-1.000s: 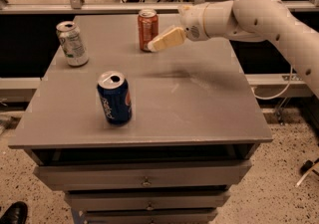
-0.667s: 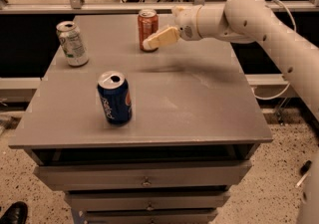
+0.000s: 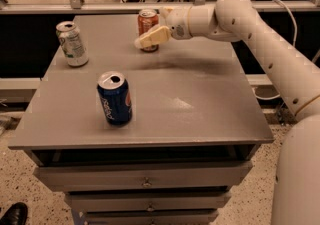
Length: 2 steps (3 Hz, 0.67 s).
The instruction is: Knock coke can over
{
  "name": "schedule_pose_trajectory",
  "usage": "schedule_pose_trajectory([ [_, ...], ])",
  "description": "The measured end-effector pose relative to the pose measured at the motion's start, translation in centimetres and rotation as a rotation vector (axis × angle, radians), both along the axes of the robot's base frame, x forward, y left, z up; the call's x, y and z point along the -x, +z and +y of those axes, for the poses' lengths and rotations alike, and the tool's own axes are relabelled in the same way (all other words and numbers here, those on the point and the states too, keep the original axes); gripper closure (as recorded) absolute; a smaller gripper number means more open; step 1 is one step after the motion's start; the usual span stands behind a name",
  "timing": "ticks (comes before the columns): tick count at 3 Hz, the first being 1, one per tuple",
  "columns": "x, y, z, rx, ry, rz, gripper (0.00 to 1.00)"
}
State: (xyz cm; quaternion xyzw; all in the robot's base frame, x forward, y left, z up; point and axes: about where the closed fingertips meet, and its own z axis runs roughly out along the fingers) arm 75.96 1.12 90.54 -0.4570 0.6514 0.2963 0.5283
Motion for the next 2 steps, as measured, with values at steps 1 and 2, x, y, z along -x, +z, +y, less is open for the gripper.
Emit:
schedule_pose_trajectory([
  [1, 2.2, 1.1, 2.0, -0.037, 0.107, 0.006, 0.00],
  [2, 4.3, 1.5, 3.4, -0.047, 0.175, 0.040, 0.00],
])
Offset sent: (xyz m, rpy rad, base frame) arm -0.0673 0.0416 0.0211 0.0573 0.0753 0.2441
